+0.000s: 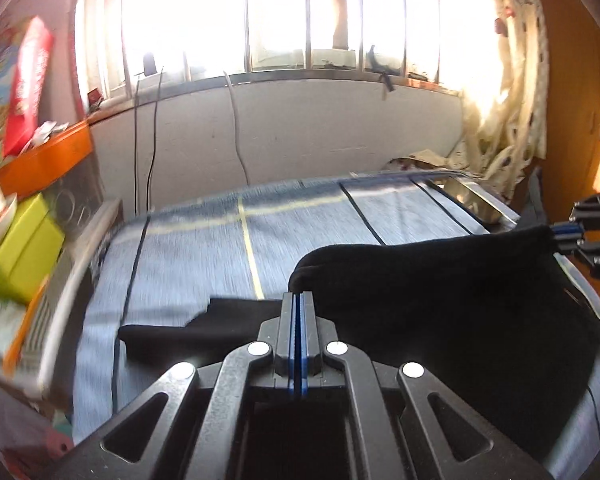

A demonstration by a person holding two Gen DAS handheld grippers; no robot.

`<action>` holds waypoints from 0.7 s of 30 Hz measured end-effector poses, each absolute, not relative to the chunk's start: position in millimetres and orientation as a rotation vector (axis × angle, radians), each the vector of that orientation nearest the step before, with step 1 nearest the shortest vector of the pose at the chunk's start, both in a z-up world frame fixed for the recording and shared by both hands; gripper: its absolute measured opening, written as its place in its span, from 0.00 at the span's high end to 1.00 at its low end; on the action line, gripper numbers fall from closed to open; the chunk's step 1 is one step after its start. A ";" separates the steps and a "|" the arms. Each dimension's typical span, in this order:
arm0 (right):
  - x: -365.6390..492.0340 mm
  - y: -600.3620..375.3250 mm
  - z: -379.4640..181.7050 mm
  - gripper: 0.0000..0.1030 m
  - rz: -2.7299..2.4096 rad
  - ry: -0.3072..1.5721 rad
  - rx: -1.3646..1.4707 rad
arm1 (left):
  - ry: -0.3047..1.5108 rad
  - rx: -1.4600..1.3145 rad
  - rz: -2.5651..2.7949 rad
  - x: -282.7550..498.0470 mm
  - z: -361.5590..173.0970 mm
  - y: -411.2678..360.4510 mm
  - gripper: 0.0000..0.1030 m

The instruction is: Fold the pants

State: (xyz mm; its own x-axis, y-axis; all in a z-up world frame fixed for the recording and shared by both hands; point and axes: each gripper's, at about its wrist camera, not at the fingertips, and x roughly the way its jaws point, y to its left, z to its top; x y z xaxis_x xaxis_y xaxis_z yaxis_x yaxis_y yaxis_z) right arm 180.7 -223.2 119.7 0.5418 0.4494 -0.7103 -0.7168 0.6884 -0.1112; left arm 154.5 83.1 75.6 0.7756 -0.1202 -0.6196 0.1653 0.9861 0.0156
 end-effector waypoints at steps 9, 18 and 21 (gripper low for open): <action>85.5 -233.9 45.9 0.92 0.744 0.883 -0.347 | 0.773 -0.015 -0.171 65.8 13.8 76.8 0.97; 68.8 -240.4 63.1 0.58 0.694 0.824 -0.231 | 0.739 -0.165 -0.094 39.7 34.0 102.4 0.67; 70.9 -248.0 68.9 0.58 0.651 0.794 -0.175 | 0.726 -0.173 -0.038 62.0 44.1 102.4 0.47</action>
